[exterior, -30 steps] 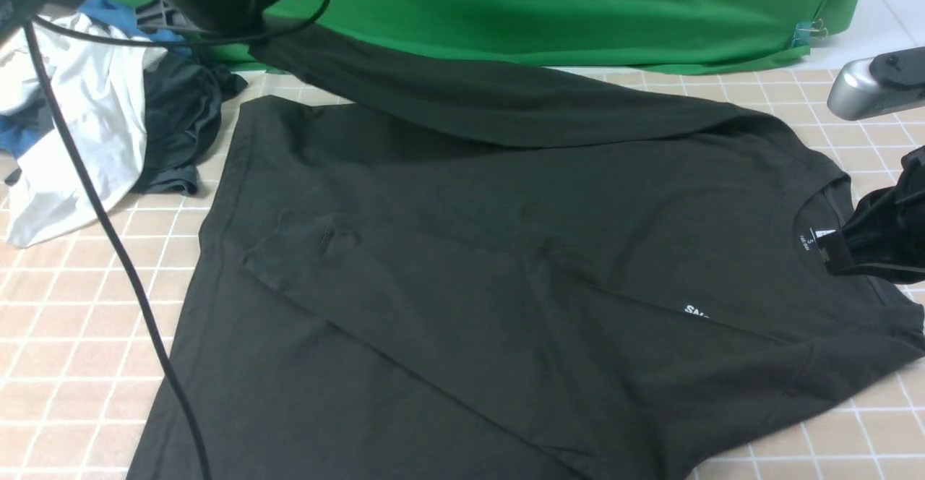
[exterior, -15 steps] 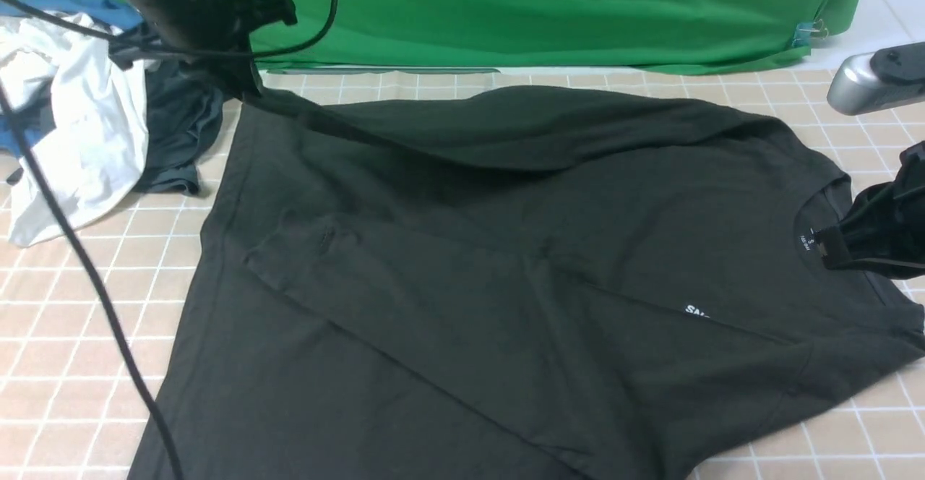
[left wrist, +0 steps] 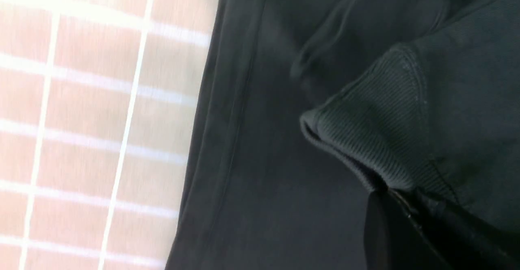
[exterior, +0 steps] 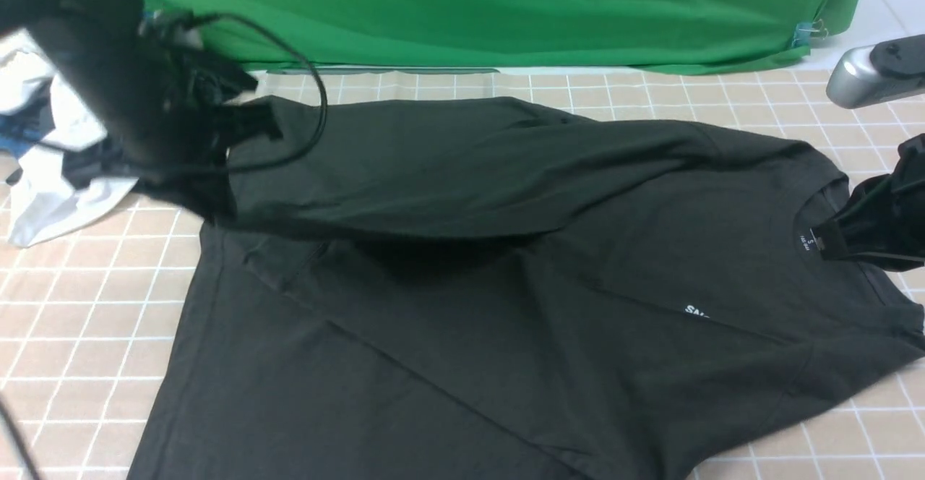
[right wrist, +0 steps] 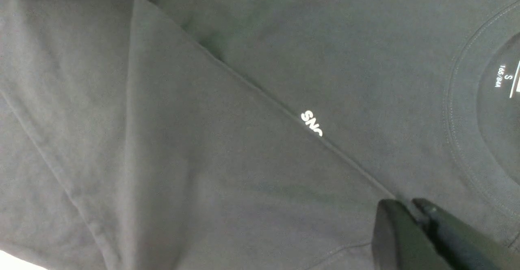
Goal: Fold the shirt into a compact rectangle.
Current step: 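Fold the left side of the dark shirt inward over its body with the left gripper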
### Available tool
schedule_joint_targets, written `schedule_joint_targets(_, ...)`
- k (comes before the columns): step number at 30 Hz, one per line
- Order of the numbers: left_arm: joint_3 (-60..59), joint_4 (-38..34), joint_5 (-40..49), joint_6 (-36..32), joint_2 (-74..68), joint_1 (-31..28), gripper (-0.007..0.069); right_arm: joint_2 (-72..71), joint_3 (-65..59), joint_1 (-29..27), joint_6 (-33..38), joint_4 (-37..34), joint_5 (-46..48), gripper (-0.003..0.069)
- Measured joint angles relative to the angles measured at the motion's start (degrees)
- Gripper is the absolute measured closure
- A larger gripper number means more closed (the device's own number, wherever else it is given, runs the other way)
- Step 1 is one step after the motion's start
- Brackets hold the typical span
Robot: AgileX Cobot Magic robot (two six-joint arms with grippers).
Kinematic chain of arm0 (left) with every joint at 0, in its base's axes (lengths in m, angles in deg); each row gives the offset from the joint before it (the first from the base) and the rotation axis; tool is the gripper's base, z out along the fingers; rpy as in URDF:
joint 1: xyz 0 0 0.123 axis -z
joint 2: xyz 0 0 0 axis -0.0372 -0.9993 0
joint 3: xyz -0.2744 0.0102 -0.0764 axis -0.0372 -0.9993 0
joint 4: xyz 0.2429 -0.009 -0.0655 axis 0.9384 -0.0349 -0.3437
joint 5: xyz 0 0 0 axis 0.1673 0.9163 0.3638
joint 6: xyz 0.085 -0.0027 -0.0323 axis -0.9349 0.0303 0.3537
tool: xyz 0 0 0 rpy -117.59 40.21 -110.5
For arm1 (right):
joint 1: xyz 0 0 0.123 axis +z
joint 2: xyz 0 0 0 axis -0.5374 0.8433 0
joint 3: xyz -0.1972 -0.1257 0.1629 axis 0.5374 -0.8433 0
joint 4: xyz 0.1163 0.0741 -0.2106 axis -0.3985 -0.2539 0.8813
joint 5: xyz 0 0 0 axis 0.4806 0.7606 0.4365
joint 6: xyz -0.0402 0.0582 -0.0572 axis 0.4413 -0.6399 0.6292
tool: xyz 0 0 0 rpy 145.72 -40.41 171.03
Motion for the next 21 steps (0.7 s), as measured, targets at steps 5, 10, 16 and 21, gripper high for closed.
schedule_joint_targets(5, -6.2, 1.5, -1.2, 1.6, 3.1, 0.2, 0.0594, 0.0, 0.0, 0.0, 0.0, -0.2, 0.0, 0.0578)
schedule_joint_targets(10, -10.6, 2.3, -4.0, 3.2, 3.7, 0.2, 0.0594, 0.0, 0.0, 0.0, 0.0, -0.2, -0.2, 0.0568)
schedule_joint_targets(16, -16.4, 1.2, -8.8, 3.2, 3.7, 0.2, 0.0592, 0.0, 0.0, 0.0, 0.0, -0.2, -0.2, 0.0568)
schedule_joint_targets(21, -18.1, 1.5, -10.8, 3.2, 3.7, 0.2, 0.0533, 0.0, 0.0, 0.0, 0.0, -0.3, -0.4, 0.0568)
